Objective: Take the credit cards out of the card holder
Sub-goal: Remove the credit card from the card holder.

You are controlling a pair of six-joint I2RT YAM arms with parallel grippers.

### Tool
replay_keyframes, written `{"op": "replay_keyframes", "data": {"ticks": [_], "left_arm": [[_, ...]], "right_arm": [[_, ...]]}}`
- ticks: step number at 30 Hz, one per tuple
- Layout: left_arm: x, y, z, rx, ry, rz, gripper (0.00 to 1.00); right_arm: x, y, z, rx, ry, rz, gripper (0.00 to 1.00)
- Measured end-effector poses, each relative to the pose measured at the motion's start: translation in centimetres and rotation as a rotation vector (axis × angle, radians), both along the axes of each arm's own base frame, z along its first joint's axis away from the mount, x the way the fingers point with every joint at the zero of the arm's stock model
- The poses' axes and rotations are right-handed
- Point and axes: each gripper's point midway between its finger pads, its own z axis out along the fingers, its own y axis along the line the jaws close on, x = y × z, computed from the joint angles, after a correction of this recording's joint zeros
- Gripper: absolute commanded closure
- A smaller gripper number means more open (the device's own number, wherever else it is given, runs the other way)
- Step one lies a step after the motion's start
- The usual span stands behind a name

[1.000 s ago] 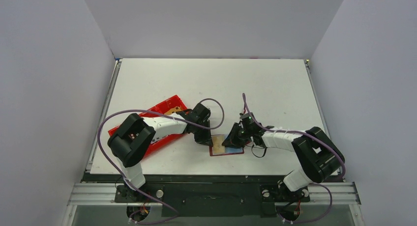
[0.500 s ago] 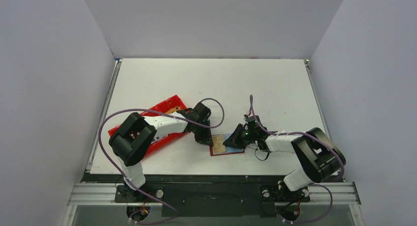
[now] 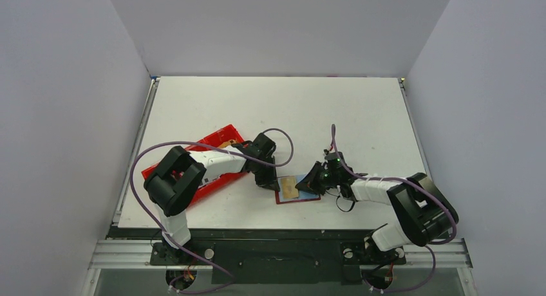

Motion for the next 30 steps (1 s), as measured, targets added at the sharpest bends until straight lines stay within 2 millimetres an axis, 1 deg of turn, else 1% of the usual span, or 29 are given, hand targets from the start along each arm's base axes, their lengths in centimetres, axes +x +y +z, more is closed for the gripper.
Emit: {"op": "replay_keyframes", "data": {"ticks": [6,19,30], "left_arm": [[0.0,0.0,0.0,-0.003,0.005,0.0,1.0],[0.1,0.0,0.1,0.009,0.012,-0.003,1.0],[0.3,0.0,0.4,0.053,0.012,-0.026,1.0]], "right_arm": [[0.0,-0.4,0.0,-0.012,-0.011,-0.002,1.0],[0.2,-2.5,0.4,-0.078,-0.043,-0.015,1.0],[0.3,-3.7,1.2,-0.1,-0.066,-0.024,1.0]]}}
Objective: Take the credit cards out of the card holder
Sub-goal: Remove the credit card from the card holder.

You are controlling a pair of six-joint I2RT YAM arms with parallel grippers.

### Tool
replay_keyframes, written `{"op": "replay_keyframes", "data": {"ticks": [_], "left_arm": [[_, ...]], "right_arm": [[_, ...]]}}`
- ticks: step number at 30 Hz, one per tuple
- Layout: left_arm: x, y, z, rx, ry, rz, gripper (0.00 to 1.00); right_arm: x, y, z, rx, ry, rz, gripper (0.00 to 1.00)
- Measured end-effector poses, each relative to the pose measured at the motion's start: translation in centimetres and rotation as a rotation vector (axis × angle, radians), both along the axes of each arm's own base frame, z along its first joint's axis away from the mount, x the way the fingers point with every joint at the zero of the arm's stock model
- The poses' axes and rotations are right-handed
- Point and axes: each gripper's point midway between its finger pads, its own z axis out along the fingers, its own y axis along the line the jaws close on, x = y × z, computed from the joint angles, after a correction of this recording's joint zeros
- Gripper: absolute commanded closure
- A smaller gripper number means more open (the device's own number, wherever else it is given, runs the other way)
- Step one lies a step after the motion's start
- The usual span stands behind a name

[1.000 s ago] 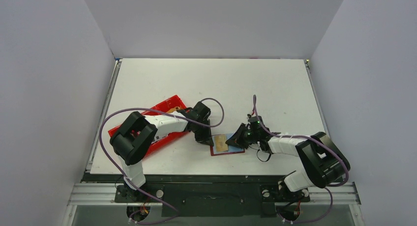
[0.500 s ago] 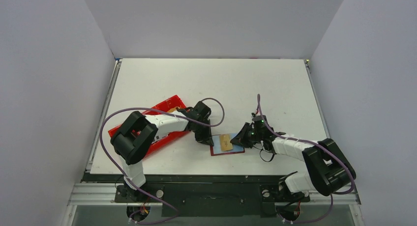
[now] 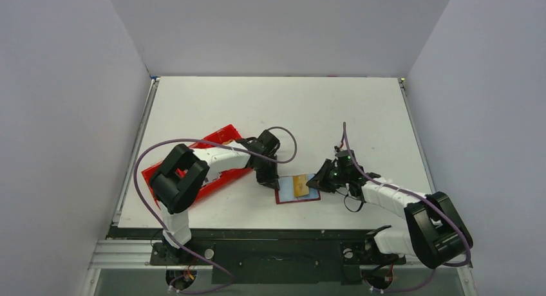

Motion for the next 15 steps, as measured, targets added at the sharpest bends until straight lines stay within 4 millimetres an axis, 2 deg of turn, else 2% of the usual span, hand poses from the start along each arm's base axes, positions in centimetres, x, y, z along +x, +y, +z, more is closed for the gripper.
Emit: {"op": "replay_keyframes", "data": {"ticks": [3,5,10,11,15], "left_arm": [[0.6,0.2,0.2,0.021,-0.022,-0.002,0.98],[1.1,0.1,0.4,0.032,-0.043,-0.002,0.9],[2.5,-0.9,2.2,0.003,-0.079,-0.002,0.77],[2.8,-1.2,2.6,-0.007,-0.085,-0.001,0.69],[3.5,-2.3,4.2,-0.069,-0.093,-0.002,0.61]], "right_arm": [[0.1,-0.2,0.3,-0.003,-0.003,-0.005,1.0],[0.2,-0.4,0.5,-0.005,-0.005,-0.006,1.0],[0.5,-0.7,1.0,-0.005,-0.013,-0.014,1.0],[0.6,-0.7,1.2,-0.003,-0.016,-0.016,1.0],[0.8,-0.9,1.9,0.015,-0.024,-0.026,1.0]]}}
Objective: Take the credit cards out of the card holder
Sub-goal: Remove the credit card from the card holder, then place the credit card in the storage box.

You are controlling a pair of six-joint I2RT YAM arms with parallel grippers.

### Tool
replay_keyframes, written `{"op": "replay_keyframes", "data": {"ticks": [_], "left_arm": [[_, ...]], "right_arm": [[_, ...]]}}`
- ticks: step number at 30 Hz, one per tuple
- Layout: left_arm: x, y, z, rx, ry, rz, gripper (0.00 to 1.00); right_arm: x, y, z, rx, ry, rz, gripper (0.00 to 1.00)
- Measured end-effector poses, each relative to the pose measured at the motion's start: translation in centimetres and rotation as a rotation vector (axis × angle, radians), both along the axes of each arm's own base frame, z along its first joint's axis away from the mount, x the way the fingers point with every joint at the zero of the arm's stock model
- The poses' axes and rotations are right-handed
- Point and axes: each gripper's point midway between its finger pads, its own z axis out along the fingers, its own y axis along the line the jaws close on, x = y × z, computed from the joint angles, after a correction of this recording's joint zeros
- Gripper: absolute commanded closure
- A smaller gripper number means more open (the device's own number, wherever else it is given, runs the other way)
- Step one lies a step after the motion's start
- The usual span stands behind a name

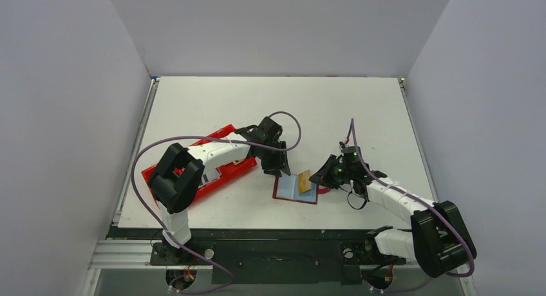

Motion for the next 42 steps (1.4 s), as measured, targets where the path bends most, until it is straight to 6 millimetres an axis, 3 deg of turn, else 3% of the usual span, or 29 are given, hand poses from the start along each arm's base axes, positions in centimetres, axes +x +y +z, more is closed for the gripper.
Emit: {"op": "replay_keyframes", "data": {"ticks": [13,28,37,40,42], "left_arm": [[1.0,-0.7,4.4,-0.347,0.077,0.08,0.5],[1.6,-2.2,7.8,-0.64,0.112,0.11,0.49],[1.4,-2.6,8.9,-0.744,0.142,0.131,0.79],[1.6,-2.8,9.7,-0.779,0.139,0.134,0.99],[1.5,-2.9,10.1,-0.799,0.14,0.133,1.0]], "right_arm": [[2.1,0.8,4.7,0.16,-0.051,-0.04,1.0],[3.8,2.9,10.0,0.402,-0.109,-0.06,1.0],[3.8,3.2,10.5,0.428,-0.108,-0.054,1.0],[3.7,3.2,10.4,0.43,-0.108,-0.054,1.0],[3.7,3.2,10.3,0.428,-0.106,-0.054,1.0]]}}
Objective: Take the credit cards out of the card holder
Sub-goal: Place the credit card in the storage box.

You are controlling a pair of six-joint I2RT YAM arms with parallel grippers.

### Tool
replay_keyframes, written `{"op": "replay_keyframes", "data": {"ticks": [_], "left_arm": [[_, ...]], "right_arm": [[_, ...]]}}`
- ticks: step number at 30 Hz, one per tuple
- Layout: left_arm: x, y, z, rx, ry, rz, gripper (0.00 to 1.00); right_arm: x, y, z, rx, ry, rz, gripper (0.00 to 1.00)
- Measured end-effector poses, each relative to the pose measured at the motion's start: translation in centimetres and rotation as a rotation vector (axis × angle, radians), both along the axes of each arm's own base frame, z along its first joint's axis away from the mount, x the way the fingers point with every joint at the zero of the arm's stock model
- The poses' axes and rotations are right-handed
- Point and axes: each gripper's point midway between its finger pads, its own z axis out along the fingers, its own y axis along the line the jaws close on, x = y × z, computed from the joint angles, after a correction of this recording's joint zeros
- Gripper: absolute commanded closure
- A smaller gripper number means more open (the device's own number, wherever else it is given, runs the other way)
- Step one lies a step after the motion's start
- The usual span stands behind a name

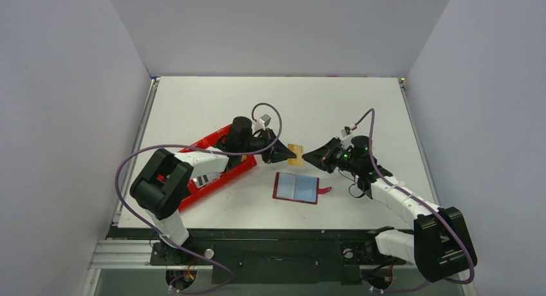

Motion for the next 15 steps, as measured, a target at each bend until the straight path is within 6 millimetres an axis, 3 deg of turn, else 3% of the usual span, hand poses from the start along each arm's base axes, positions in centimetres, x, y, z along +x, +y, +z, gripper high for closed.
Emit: {"op": "replay_keyframes", "data": {"ticks": [3,4,5,7,9,12,15], "left_arm": [[0.0,-0.1,0.5,-0.024,-0.008,-0.002,1.0],[-0.1,-0.1,0.4,-0.024,-0.005,-0.001,1.0],[-0.1,0.0,0.3,-0.023,0.001,0.0,1.0],[-0.2,0.0,0.1,-0.02,0.007,0.0,1.0],[-0.2,0.1,0.0,-0.014,0.004,-0.001,1.0],[-0.4,0.4,-0.6,0.017,0.002,-0.002,1.0],[-0.5,1.3,-1.3,0.088,-0.004,0.004,1.0]], "right_arm": [[-0.2,0.1,-0.3,-0.007,0.007,0.006,0.98],[-0.2,0.1,-0.3,-0.011,0.003,0.009,0.91],[-0.3,0.1,-0.5,-0.017,0.004,0.013,0.75],[-0.7,0.2,-1.0,-0.039,0.015,0.022,0.57],[-0.9,0.0,-1.7,-0.072,0.03,0.026,0.48],[-1.0,-0.7,-2.3,-0.165,0.041,0.02,0.44],[-0.7,-1.7,-1.4,-0.246,0.003,-0.005,0.43]]}}
